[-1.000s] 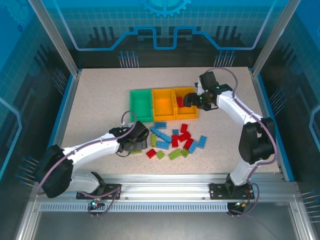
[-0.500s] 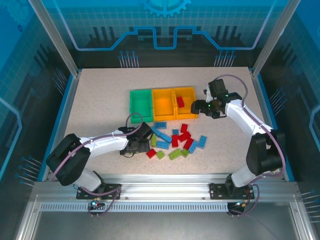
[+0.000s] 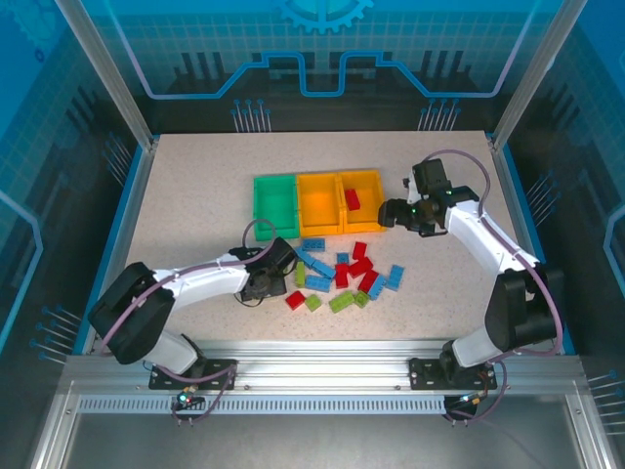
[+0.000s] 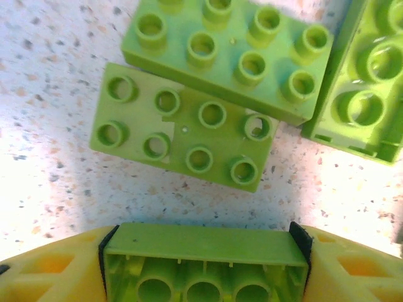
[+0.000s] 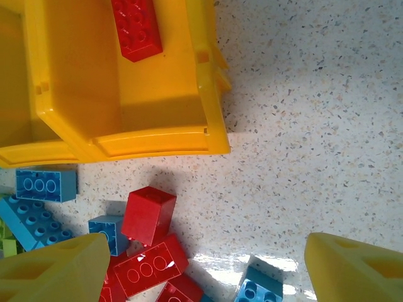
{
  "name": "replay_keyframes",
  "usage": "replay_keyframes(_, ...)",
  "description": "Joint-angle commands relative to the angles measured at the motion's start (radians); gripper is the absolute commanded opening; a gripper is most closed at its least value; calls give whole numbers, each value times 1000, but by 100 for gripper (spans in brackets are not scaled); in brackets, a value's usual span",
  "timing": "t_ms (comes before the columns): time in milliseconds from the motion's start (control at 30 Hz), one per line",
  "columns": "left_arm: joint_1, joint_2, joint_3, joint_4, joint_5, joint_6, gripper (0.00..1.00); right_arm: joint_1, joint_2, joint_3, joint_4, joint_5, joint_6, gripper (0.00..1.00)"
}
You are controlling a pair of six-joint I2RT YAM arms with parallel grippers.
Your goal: Sort the legos into containers by color
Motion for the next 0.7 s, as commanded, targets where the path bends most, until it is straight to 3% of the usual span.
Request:
replay_keyframes(0, 8, -93, 57, -89, -62, -4, 60, 43, -3, 0, -11, 30, -39, 81)
replay_keyframes(300, 63, -142, 305, -156, -93, 131, 62, 164, 49, -67, 41, 18, 136, 79)
replay_keyframes(500, 231, -48, 410, -42, -16, 281, 63, 234, 160, -51, 89, 37, 286, 77)
replay_keyframes(667, 341, 137, 562, -1, 91, 391, 64, 270, 241, -10, 96, 64, 327, 75)
